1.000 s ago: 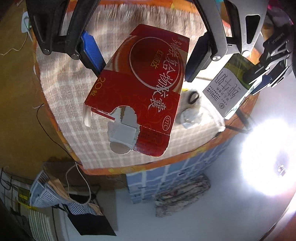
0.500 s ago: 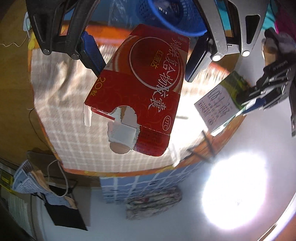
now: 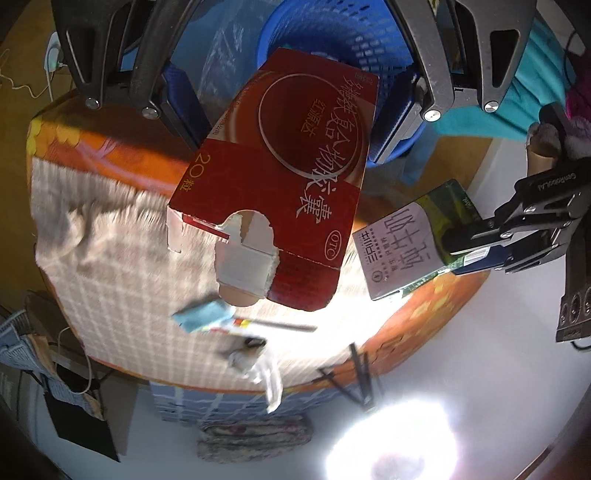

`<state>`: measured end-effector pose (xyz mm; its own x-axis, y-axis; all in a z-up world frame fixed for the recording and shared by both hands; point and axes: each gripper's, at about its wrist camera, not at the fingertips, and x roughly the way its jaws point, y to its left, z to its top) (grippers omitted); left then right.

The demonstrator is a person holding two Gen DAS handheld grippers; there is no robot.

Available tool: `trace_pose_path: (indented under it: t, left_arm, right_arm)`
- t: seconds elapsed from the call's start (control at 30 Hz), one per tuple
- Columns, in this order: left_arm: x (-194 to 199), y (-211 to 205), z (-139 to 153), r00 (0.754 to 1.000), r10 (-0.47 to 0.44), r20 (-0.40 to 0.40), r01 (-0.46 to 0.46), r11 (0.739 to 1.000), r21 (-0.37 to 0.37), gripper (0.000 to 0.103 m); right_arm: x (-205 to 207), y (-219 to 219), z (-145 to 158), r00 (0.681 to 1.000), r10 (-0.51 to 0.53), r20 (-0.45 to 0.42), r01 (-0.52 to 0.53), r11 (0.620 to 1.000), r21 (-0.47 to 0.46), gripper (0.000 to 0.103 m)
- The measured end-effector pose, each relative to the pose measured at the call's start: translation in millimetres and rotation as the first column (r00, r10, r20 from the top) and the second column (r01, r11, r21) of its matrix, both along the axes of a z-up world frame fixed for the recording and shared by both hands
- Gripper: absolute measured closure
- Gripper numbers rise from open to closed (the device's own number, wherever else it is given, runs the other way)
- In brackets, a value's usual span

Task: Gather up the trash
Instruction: 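Carry carton and red box to the blue basket and open both tools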

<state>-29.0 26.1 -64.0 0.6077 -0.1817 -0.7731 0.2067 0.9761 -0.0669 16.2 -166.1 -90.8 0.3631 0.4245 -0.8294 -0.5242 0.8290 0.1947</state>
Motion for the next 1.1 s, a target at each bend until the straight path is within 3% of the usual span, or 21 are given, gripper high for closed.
trace_pose_path:
  t: [0.4,1.1]
  left_arm:
    - [-40,-1,-51,0.994,0.011,-0.112,-0.011,1.0,0.004,0.059]
    - [-51,-21,-107,0.967,-0.022,-0.256,0.033,0.999,0.039,0.058]
  right_arm:
    - [-38,12,-47,0.997,0.053,-0.063,-0.056,0.997,-0.057,0.017]
    - [-57,29,-94,0.988,0.101,-0.117,-0.118,0.982,-0.146,0.016]
